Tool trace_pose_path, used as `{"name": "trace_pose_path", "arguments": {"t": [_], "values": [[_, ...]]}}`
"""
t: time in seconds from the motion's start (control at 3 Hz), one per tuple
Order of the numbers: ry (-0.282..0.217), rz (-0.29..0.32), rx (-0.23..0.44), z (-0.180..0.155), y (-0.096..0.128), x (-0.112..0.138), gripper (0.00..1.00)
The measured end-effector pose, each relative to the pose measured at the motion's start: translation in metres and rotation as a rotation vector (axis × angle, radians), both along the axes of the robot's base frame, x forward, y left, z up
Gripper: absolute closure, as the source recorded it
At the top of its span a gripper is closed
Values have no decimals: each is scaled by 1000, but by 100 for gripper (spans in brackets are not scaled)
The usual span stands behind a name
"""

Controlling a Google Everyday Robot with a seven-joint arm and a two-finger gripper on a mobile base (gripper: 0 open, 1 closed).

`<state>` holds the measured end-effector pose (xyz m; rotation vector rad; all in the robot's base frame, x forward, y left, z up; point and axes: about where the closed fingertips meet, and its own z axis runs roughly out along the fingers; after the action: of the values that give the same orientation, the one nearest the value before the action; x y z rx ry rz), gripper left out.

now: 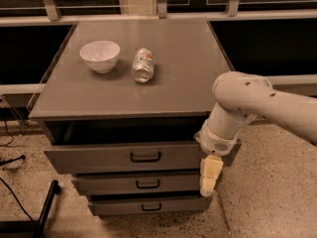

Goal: Open top drawer

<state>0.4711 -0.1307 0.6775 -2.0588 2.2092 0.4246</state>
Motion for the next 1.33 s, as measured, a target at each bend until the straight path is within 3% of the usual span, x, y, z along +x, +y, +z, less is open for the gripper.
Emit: {"name": "trace_pose_path", "arguments": {"t": [0.67, 1.0, 1.33], "values": [[95, -17, 8, 2, -14, -28, 0], [102, -21, 11, 4, -16, -30, 0], [143, -50, 19, 10, -29, -53, 0]]}}
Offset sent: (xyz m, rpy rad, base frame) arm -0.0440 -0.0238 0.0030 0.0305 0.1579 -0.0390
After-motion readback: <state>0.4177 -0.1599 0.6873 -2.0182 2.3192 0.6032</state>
